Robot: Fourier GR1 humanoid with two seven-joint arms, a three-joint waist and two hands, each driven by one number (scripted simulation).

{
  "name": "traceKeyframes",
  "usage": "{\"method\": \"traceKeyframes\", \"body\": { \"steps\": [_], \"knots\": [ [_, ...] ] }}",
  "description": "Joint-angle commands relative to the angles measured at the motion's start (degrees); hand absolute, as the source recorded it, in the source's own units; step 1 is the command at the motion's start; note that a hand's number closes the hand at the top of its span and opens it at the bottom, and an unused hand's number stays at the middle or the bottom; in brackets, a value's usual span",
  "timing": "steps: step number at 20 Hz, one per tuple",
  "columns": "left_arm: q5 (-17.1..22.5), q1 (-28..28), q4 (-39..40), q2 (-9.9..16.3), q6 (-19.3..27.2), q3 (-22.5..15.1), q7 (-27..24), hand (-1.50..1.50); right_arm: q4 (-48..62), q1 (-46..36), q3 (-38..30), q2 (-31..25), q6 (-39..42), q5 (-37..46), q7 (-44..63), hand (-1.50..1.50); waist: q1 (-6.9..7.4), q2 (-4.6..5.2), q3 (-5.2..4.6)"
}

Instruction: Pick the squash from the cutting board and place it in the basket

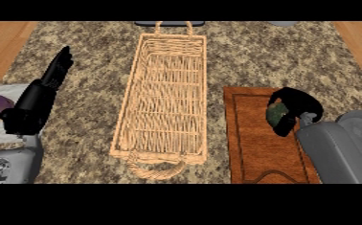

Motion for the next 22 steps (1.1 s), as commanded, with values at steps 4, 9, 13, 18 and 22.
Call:
{"method": "traceKeyframes", "body": {
  "steps": [4, 9, 13, 18, 22],
  "knots": [
    [-2.03, -0.72, -0.97, -2.14, 1.17, -1.38, 0.75, 0.0, 7.33, -0.06, 3.48, 3.23, -7.98, 7.0, -6.04, 1.5, 0.17, 0.37, 0.33],
    [-1.47, 1.72, -2.53, -1.35, 0.03, -0.53, 0.5, 0.0, 8.68, 1.67, 3.16, -6.2, -14.4, 10.52, -20.85, 1.5, 0.24, 0.33, 0.36],
    [-1.02, 0.87, -1.15, -0.87, -1.1, -0.04, -0.12, 0.0, 11.31, -2.34, 1.29, -8.42, -20.57, 12.5, -27.21, 1.5, 0.29, 0.37, 0.35],
    [-0.61, -1.54, -2.05, -0.19, -1.09, 0.98, 3.29, 0.0, 4.03, -3.5, -3.79, -8.69, -24.96, 10.17, -24.95, 1.5, -0.76, 0.02, 0.32],
    [-0.13, 2.2, -1.81, -0.36, -1.5, 1.44, -0.39, 0.0, -1.85, -3.99, -9.67, -4.75, -30.63, 2.79, -27.78, 1.5, -0.99, -0.15, 0.31]
  ]
}}
